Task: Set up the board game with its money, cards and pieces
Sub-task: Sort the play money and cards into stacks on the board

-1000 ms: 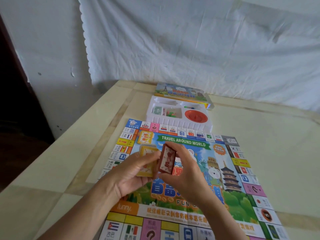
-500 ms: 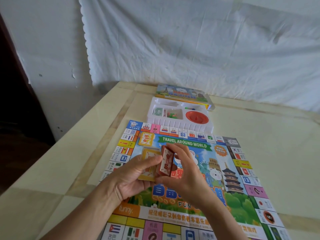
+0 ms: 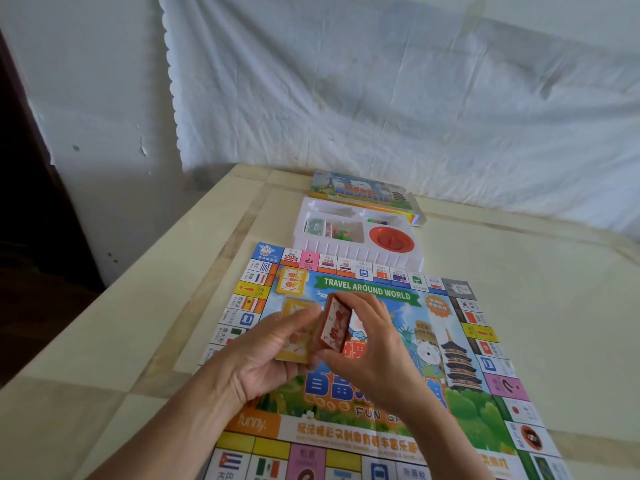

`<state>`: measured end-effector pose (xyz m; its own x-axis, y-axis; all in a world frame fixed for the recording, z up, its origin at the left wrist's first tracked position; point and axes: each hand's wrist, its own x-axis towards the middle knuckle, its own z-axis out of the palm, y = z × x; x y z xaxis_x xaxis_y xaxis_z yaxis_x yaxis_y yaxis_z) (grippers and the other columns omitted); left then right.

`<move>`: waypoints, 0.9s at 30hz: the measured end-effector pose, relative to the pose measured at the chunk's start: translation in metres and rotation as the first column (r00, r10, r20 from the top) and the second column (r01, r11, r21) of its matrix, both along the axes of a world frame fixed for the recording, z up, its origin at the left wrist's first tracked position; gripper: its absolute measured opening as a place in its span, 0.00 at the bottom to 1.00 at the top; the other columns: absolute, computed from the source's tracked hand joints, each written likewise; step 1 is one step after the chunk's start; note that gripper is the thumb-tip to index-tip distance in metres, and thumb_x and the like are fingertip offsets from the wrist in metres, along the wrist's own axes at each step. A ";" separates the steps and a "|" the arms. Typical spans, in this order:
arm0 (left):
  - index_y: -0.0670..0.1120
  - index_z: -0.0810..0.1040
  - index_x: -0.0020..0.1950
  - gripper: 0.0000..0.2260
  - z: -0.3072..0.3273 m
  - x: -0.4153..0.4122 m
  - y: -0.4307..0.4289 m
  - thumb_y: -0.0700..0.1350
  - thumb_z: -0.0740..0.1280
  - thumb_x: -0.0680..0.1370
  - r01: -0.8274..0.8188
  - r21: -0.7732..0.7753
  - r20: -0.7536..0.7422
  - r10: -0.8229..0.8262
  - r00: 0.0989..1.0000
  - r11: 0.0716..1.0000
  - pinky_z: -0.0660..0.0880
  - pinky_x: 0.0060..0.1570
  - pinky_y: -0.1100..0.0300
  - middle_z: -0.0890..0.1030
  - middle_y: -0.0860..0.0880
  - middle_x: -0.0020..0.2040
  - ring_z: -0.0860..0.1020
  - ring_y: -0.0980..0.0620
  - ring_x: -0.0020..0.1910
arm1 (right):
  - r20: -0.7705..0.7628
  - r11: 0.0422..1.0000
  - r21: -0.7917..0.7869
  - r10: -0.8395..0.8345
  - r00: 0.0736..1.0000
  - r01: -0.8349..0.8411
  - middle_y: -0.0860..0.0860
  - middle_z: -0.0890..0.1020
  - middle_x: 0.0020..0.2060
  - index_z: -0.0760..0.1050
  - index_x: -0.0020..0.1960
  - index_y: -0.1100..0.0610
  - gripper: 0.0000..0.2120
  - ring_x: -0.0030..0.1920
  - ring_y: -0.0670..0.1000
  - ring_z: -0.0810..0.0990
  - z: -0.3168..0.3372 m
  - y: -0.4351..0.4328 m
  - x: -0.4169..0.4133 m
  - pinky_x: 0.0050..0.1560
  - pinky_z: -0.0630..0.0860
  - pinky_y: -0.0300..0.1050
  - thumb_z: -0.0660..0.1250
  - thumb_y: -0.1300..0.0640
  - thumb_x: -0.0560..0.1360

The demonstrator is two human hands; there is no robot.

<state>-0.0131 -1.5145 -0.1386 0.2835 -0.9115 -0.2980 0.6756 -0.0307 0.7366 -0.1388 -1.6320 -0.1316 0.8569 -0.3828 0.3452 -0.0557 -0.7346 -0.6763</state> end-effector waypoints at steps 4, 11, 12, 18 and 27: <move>0.41 0.77 0.45 0.09 0.001 0.007 -0.002 0.45 0.71 0.71 -0.385 0.046 -0.063 0.388 0.920 0.922 0.75 0.26 0.63 0.83 0.41 0.39 0.76 0.53 0.27 | -0.067 0.995 -0.089 -0.058 0.996 0.052 0.39 0.67 0.55 0.66 0.68 0.51 0.30 0.59 0.40 0.66 0.006 -0.011 0.009 0.55 0.66 0.25 0.73 0.54 0.69; 0.41 0.77 0.47 0.04 0.005 0.006 -0.003 0.42 0.66 0.77 -0.532 0.122 -0.117 0.545 0.831 0.838 0.73 0.27 0.64 0.83 0.43 0.35 0.74 0.54 0.27 | -0.421 0.952 -0.306 -0.118 0.899 -0.019 0.51 0.69 0.60 0.64 0.70 0.57 0.33 0.60 0.49 0.63 0.017 -0.057 0.073 0.61 0.66 0.43 0.72 0.51 0.70; 0.41 0.76 0.47 0.05 0.005 0.007 -0.003 0.42 0.66 0.78 -0.535 0.122 -0.130 0.548 0.826 0.836 0.73 0.27 0.64 0.83 0.43 0.35 0.74 0.54 0.28 | -0.458 0.952 -0.305 -0.119 0.881 -0.030 0.52 0.69 0.59 0.65 0.69 0.57 0.32 0.60 0.50 0.64 0.016 -0.063 0.082 0.61 0.66 0.43 0.72 0.52 0.70; 0.41 0.76 0.47 0.05 0.003 0.010 -0.005 0.43 0.65 0.78 -0.546 0.136 -0.180 0.563 0.807 0.827 0.73 0.30 0.63 0.83 0.43 0.34 0.75 0.53 0.28 | -0.577 0.958 -0.276 -0.096 0.811 -0.082 0.52 0.70 0.52 0.73 0.57 0.57 0.20 0.54 0.51 0.67 0.005 -0.084 0.113 0.55 0.71 0.47 0.73 0.53 0.68; 0.41 0.77 0.48 0.06 0.002 0.011 -0.006 0.43 0.66 0.77 -0.554 0.140 -0.191 0.571 0.798 0.821 0.75 0.31 0.62 0.83 0.42 0.34 0.76 0.53 0.29 | -0.597 0.962 -0.237 -0.033 0.802 -0.137 0.51 0.69 0.51 0.75 0.55 0.56 0.18 0.51 0.51 0.69 -0.002 -0.089 0.125 0.50 0.70 0.44 0.74 0.55 0.68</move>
<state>-0.0017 -1.5205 -0.1364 0.6606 -0.5844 -0.4712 0.7307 0.3569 0.5819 -0.0142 -1.7207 -0.1341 0.9402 -0.3026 -0.1563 -0.3376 -0.8886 -0.3106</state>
